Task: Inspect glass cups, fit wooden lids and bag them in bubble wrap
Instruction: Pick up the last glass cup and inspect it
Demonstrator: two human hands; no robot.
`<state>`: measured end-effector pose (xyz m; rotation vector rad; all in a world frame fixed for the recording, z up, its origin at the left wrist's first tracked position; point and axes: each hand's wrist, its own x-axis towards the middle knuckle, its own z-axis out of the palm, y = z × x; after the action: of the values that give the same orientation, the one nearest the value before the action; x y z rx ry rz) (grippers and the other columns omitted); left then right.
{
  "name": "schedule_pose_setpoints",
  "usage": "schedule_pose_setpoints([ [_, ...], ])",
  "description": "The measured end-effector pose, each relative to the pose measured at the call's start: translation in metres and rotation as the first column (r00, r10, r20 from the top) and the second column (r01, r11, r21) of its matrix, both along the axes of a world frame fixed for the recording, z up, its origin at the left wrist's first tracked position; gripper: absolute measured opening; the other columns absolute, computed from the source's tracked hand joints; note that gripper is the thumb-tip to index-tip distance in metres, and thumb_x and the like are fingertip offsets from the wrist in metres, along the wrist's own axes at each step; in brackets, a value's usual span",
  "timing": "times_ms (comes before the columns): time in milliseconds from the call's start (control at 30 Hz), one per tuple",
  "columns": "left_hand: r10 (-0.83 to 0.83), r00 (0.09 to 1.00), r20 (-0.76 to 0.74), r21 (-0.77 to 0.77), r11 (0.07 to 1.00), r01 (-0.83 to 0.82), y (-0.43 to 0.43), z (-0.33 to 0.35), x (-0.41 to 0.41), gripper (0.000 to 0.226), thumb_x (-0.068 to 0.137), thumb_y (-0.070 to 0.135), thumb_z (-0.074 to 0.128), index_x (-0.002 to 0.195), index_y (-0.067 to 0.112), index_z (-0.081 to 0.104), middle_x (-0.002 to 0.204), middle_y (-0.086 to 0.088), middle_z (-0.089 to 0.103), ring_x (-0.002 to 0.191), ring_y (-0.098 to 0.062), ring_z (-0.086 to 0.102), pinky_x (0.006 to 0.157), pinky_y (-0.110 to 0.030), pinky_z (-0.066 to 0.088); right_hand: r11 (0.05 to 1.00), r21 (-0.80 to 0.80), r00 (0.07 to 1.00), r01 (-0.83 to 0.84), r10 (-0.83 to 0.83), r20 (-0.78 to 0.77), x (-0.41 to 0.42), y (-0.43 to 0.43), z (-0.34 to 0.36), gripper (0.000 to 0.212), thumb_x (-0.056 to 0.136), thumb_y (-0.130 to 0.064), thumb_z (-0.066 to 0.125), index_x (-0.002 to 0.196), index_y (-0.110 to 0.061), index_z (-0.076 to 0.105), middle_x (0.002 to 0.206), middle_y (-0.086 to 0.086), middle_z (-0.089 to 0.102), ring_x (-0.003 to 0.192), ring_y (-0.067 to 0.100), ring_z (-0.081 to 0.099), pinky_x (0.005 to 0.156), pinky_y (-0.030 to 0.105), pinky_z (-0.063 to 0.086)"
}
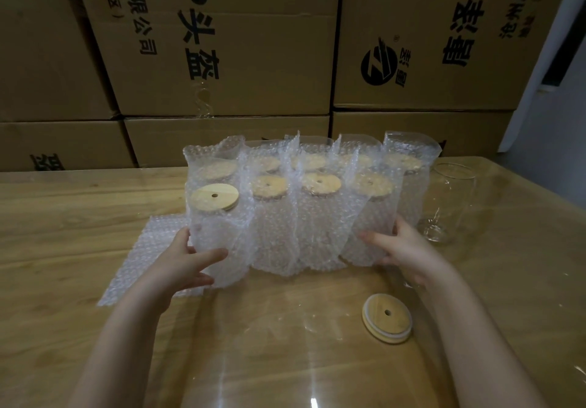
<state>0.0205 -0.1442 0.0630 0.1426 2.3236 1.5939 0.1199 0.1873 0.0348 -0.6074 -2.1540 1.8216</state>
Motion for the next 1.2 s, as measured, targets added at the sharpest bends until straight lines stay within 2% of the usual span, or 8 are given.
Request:
schedule_pose_setpoints([
  [200, 0.083, 0.892, -0.445, -0.265, 0.939, -0.22, -0.001, 0.025, 0.009, 0.037, 0.083, 0.032, 0.071, 0.113, 0.015, 0.057, 0.106, 0.001, 0.059, 0.088, -0.02, 0.059, 0.079, -0.042, 0.051, 0.999, -0.01, 0.999, -0.039, 0.039, 0.024, 0.009, 0.006, 0.007, 0.054, 0.081, -0.022, 0.074, 0.125, -0.029, 0.043, 0.113, -0.005, 0.061, 0.097, 0.018, 0.064, 0.08, 0.041, 0.055],
  [367, 0.175, 0.676, -0.716, -0.09, 0.937, -0.338, 0.01, 0.038, 0.031, 0.015, 0.084, 0.033, 0.063, 0.085, 0.021, 0.054, 0.084, 0.001, 0.058, 0.07, -0.011, 0.055, 0.061, -0.036, 0.048, 0.998, 0.057, 0.999, -0.033, 0.031, 0.035, 0.024, 0.02, 0.019, 0.042, 0.089, -0.022, 0.067, 0.127, -0.022, 0.048, 0.113, -0.005, 0.059, 0.102, 0.018, 0.062, 0.091, 0.042, 0.052],
  [500, 0.014, 0.801, -0.598, -0.012, 1.0, -0.027, 0.051, 0.002, 0.054, 0.019, 0.089, 0.021, 0.061, 0.073, 0.012, 0.058, 0.064, -0.005, 0.059, 0.059, -0.018, 0.055, 0.058, -0.036, 0.047, 0.997, 0.066, 1.0, 0.024, -0.025, 0.013, 0.034, 0.034, 0.021, 0.035, 0.092, -0.026, 0.063, 0.126, -0.021, 0.054, 0.114, -0.002, 0.065, 0.1, 0.012, 0.063, 0.08, 0.031, 0.051],
  [667, -0.106, 0.934, -0.342, 0.013, 0.993, 0.117, 0.064, -0.069, 0.054, 0.028, 0.093, 0.014, 0.061, 0.069, 0.0, 0.056, 0.047, 0.002, 0.052, 0.041, -0.007, 0.045, 0.047, -0.023, 0.038, 0.97, 0.146, 0.979, 0.192, -0.179, -0.099, 0.028, 0.035, 0.023, 0.01, 0.094, -0.021, 0.06, 0.102, -0.024, 0.064, 0.108, 0.002, 0.069, 0.09, 0.015, 0.066, 0.077, 0.034, 0.054],
  [800, -0.03, 0.967, -0.251, 0.133, 0.989, 0.065, 0.058, -0.083, 0.05, 0.028, 0.095, 0.013, 0.057, 0.069, 0.005, 0.054, 0.048, -0.003, 0.054, 0.038, -0.011, 0.046, 0.039, -0.018, 0.036, 0.725, 0.527, 0.896, 0.444, -0.379, -0.232, 0.021, 0.053, 0.046, 0.007, 0.094, -0.021, 0.055, 0.094, -0.025, 0.061, 0.133, 0.001, 0.052, 0.088, 0.013, 0.052, 0.075, 0.034, 0.045],
  [933, -0.01, 0.969, -0.245, 0.156, 0.987, 0.049, 0.061, -0.083, 0.051, 0.028, 0.095, 0.014, 0.056, 0.068, 0.008, 0.053, 0.049, -0.002, 0.054, 0.039, -0.011, 0.045, 0.038, -0.019, 0.036, 0.61, 0.769, 0.931, 0.19, -0.362, 0.056, 0.018, 0.072, 0.053, 0.013, 0.095, -0.024, 0.055, 0.102, -0.016, 0.062, 0.151, -0.001, 0.028, 0.091, 0.01, 0.049, 0.068, 0.031, 0.043],
  [1100, -0.031, 0.966, -0.255, 0.138, 0.988, 0.068, 0.059, -0.084, 0.053, 0.028, 0.096, 0.016, 0.056, 0.068, 0.009, 0.054, 0.049, 0.0, 0.055, 0.041, -0.011, 0.047, 0.039, -0.02, 0.036, 0.5, 0.845, 0.904, 0.19, -0.426, 0.049, 0.022, 0.067, 0.05, 0.013, 0.093, -0.016, 0.055, 0.106, -0.019, 0.051, 0.121, 0.01, 0.05, 0.084, 0.025, 0.054, 0.07, 0.037, 0.048],
  [1200, -0.057, 0.958, -0.282, 0.106, 0.99, 0.09, 0.058, -0.084, 0.056, 0.027, 0.095, 0.016, 0.057, 0.07, 0.008, 0.054, 0.049, 0.0, 0.055, 0.043, -0.011, 0.049, 0.042, -0.021, 0.038, 0.516, 0.816, 0.885, 0.261, -0.465, 0.01, 0.027, 0.061, 0.038, 0.021, 0.093, -0.008, 0.052, 0.108, -0.02, 0.043, 0.099, 0.014, 0.063, 0.082, 0.033, 0.058, 0.066, 0.036, 0.044],
])
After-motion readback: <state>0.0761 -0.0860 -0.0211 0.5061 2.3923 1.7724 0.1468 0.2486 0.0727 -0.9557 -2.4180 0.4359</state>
